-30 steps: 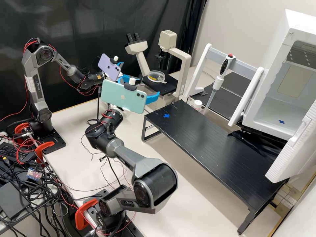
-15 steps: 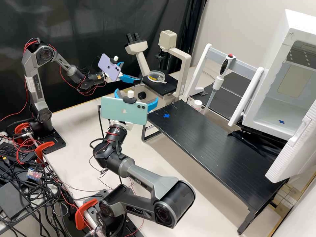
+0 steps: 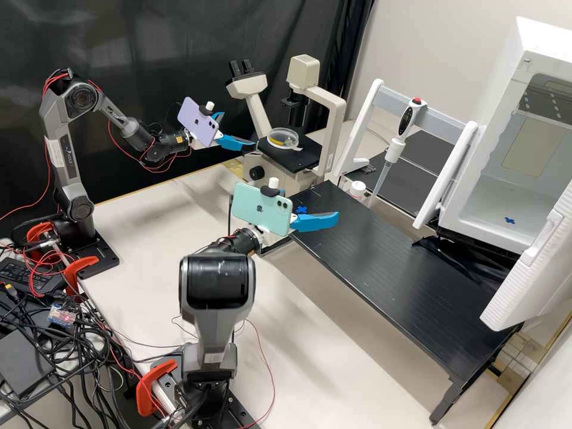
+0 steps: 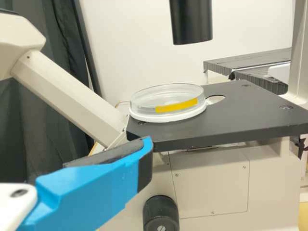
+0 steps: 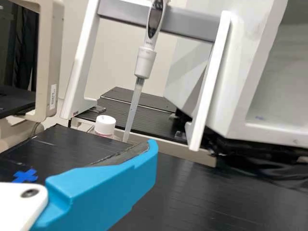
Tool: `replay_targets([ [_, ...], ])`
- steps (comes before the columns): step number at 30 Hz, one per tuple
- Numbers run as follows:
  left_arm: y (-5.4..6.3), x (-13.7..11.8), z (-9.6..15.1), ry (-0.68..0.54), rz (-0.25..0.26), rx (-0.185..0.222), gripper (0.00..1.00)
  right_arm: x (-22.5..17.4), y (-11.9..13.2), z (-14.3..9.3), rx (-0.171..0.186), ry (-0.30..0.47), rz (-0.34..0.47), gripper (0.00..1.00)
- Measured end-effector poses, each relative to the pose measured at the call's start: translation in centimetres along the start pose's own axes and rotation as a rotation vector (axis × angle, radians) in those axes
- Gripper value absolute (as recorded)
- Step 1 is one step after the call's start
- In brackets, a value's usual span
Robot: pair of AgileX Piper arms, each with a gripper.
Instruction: Move the petri dish to the bench
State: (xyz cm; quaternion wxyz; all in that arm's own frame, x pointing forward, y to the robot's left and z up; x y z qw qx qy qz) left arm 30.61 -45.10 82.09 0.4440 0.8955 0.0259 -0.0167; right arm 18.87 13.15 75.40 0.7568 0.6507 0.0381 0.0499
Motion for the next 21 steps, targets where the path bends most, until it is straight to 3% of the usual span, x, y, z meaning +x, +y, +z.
replay_targets([
  [6,0.0,0.0,0.0,0.0,0.0,0.0,1.0,2.9,-0.8,2.6,0.161,-0.004,-0.003,1.0],
  [11,0.0,0.0,0.0,0.0,0.0,0.0,1.0,4.2,0.1,4.0,0.263,-0.042,0.047,1.0],
  [21,0.0,0.0,0.0,0.0,0.0,0.0,1.0,4.9,4.5,4.9,0.316,-0.017,0.221,1.0],
])
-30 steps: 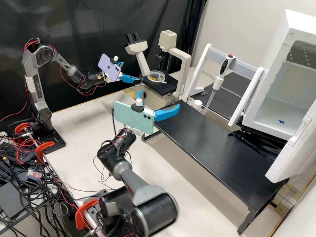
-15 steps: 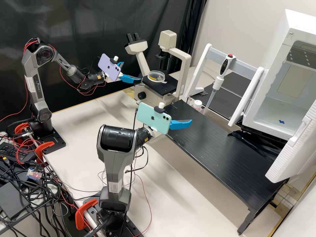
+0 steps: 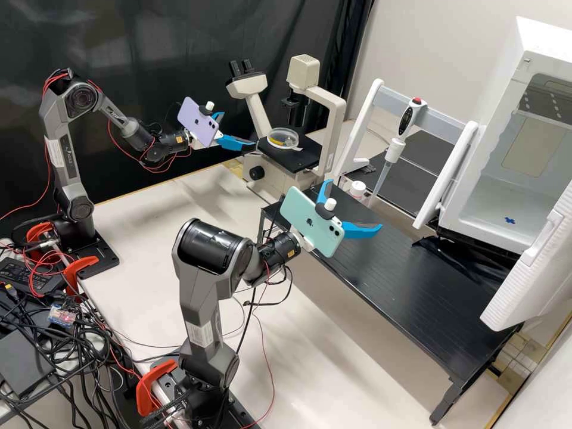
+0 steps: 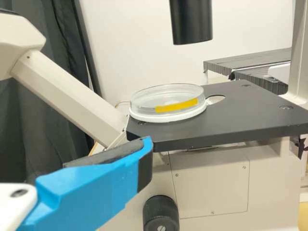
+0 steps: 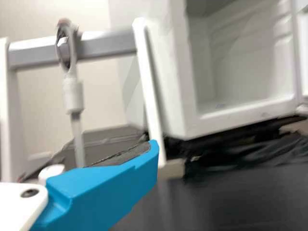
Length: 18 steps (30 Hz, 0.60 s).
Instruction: Move the petri dish to the bench
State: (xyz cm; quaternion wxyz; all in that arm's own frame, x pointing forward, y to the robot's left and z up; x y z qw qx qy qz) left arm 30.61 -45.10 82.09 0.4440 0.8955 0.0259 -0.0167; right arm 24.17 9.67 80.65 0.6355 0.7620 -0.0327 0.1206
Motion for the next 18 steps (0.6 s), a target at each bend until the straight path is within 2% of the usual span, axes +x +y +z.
replay_targets([
  [7,0.0,0.0,0.0,0.0,0.0,0.0,1.0,-0.2,1.5,-0.7,0.016,0.032,0.053,1.0],
  [18,0.0,0.0,0.0,0.0,0.0,0.0,1.0,-0.3,1.7,-0.1,-0.009,0.025,0.056,1.0],
])
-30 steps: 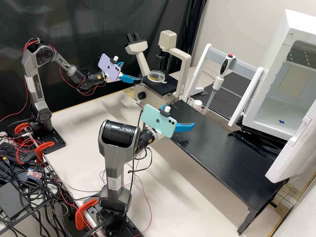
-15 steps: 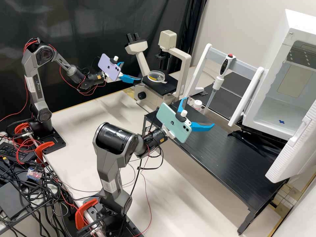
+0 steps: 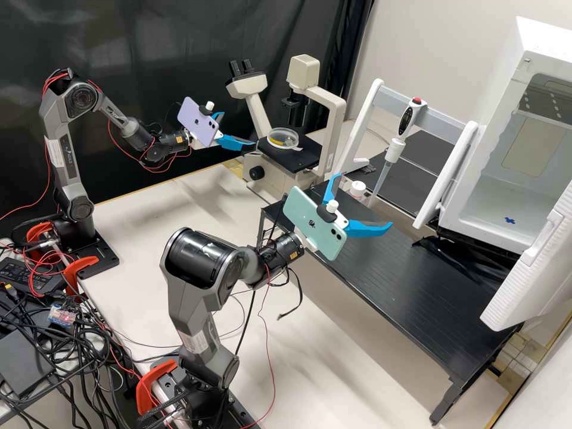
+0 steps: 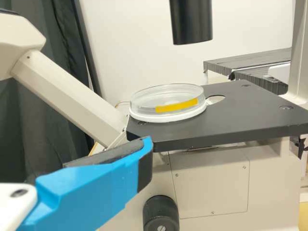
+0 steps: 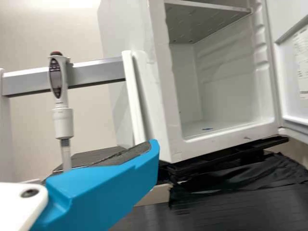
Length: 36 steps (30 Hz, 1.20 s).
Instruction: Move the petri dish to the bench
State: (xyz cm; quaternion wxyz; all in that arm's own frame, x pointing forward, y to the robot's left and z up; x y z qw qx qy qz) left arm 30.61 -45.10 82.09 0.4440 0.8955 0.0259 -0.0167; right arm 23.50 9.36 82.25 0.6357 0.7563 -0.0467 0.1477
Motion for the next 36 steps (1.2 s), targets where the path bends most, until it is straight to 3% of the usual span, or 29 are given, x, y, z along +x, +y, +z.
replay_targets([
  [10,0.0,0.0,0.0,0.0,0.0,0.0,1.0,0.4,-0.6,1.1,-0.034,-0.031,-0.021,1.0],
  [15,0.0,0.0,0.0,0.0,0.0,0.0,1.0,0.3,-1.4,1.0,-0.05,-0.006,-0.065,1.0],
  [18,0.0,0.0,0.0,0.0,0.0,0.0,1.0,0.2,-1.8,0.6,-0.078,0.02,-0.095,1.0],
  [26,0.0,0.0,0.0,0.0,0.0,0.0,1.0,-0.1,-4.8,-1.9,-0.287,0.208,-0.226,1.0],
  [30,0.0,0.0,0.0,0.0,0.0,0.0,1.0,0.6,-6.8,-3.3,-0.304,0.284,-0.27,1.0],
  [36,0.0,0.0,0.0,0.0,0.0,0.0,1.0,2.3,-11.6,-6.0,-0.287,0.401,-0.399,1.0],
])
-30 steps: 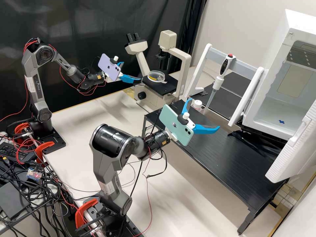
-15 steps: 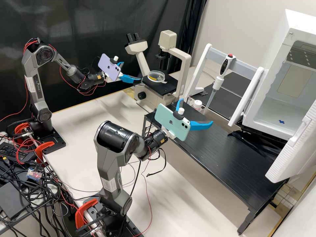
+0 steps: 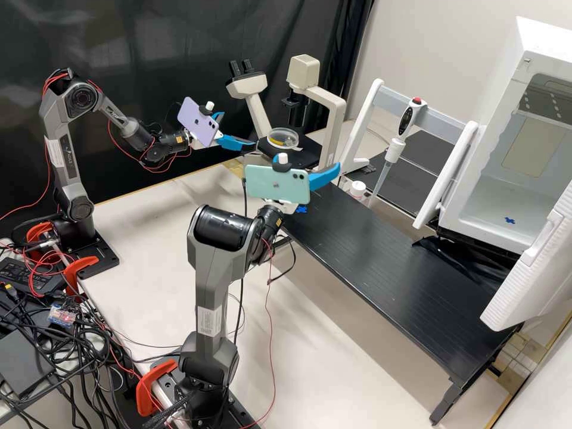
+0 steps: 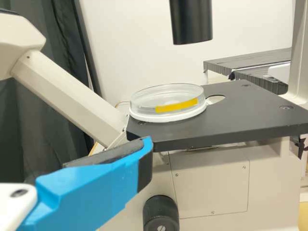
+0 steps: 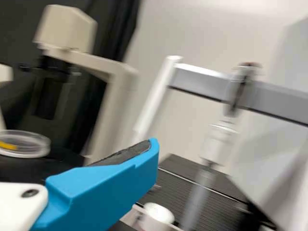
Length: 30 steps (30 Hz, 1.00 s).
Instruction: Move the petri dish to the bench
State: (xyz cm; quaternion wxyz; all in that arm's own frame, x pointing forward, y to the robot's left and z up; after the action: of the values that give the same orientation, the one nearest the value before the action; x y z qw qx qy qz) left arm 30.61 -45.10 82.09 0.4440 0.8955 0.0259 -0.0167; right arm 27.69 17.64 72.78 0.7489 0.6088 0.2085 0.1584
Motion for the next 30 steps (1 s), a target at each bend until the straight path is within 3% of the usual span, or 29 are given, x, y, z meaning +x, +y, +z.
replay_targets([
  [8,0.0,0.0,0.0,0.0,0.0,0.0,1.0,5.1,-2.8,-2.5,0.075,0.08,-0.172,1.0],
  [16,0.0,0.0,0.0,0.0,0.0,0.0,1.0,10.6,-4.9,-3.3,0.139,0.042,-0.264,1.0],
  [30,0.0,0.0,0.0,0.0,0.0,0.0,1.0,18.6,-8.5,-3.0,0.19,-0.052,-0.354,1.0],
])
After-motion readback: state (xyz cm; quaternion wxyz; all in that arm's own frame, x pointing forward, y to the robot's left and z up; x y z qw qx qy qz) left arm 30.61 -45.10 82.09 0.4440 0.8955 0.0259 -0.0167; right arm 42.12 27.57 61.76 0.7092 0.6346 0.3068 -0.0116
